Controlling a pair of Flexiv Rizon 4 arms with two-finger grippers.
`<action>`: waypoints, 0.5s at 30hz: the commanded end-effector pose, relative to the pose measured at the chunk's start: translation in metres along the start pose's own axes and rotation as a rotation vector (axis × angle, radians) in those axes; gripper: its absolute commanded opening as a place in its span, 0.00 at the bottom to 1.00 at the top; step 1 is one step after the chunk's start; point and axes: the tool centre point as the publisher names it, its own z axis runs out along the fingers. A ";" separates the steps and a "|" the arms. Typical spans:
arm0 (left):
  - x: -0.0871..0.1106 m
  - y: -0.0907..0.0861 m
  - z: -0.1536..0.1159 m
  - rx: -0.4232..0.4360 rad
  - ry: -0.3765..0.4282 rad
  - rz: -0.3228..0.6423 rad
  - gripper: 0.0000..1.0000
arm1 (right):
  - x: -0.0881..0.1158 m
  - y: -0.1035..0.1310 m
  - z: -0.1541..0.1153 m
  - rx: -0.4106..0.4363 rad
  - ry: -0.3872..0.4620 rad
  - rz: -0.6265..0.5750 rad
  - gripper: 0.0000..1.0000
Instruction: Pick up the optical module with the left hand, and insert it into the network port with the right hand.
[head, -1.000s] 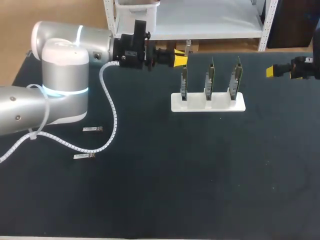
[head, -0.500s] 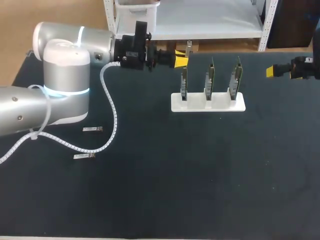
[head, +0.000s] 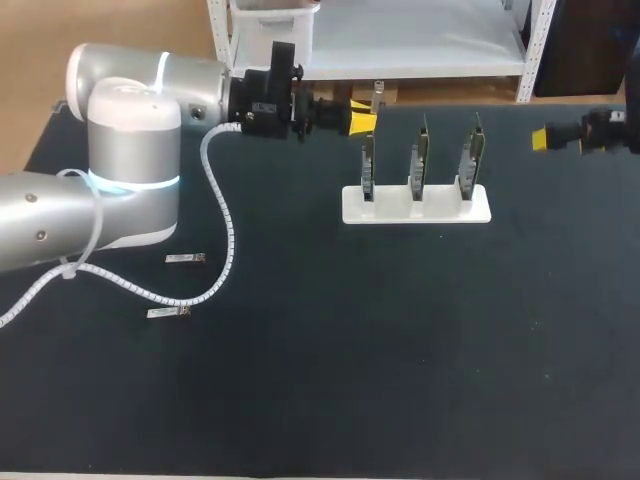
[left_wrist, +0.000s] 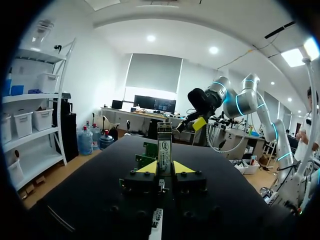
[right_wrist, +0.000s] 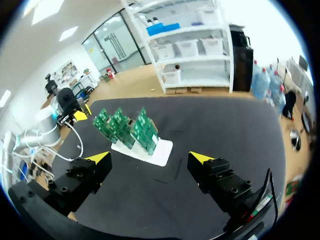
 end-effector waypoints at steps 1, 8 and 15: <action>0.000 0.002 0.001 0.002 0.000 0.000 0.00 | -0.031 -0.012 0.000 -0.171 0.025 -0.149 1.00; 0.000 0.002 0.001 0.002 0.000 0.000 0.00 | -0.072 -0.005 0.008 -0.451 0.091 -0.423 1.00; 0.000 0.002 0.001 0.002 0.000 0.000 0.00 | -0.091 0.024 0.029 -0.653 0.189 -0.640 1.00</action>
